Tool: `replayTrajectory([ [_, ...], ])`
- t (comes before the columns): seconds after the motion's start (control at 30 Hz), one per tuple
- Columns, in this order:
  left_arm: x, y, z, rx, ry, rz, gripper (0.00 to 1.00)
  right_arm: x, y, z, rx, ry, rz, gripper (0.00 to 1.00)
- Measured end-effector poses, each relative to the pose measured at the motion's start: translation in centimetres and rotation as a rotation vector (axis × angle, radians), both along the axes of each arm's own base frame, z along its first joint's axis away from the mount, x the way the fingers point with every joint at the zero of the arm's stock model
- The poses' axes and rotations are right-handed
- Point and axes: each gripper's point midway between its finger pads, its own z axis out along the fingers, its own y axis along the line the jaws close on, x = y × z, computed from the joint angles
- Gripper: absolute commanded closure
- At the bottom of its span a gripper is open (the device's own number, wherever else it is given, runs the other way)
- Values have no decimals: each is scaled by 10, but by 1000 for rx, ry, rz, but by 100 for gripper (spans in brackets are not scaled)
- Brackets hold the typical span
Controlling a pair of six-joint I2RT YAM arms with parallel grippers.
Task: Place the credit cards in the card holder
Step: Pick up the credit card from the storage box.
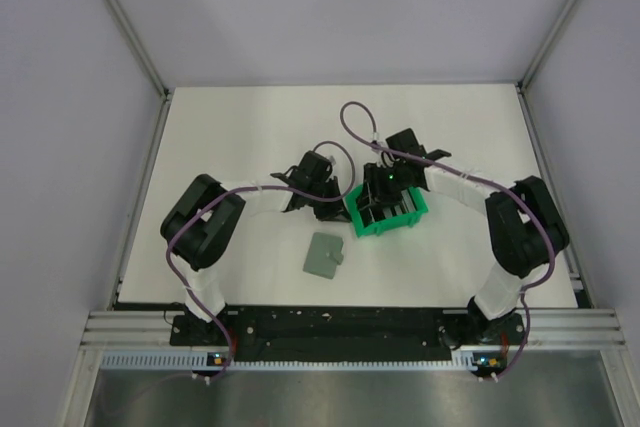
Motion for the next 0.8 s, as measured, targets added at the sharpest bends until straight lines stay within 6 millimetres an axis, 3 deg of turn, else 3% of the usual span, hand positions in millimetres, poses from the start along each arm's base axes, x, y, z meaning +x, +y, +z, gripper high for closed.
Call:
replayTrajectory([
  [0.17,0,-1,0,-2,-1,1,98,-9,12,0,1,4,20,58],
  [0.4,-2,0,-2,-5,9,10,99,-8,13,-2,-23,-5,-2,57],
  [0.5,-3,-1,-2,-8,11,13,98,-5,11,-1,-41,-25,-14,52],
  [0.8,-5,0,5,-20,-6,11,96,7,8,31,-33,-149,-53,43],
])
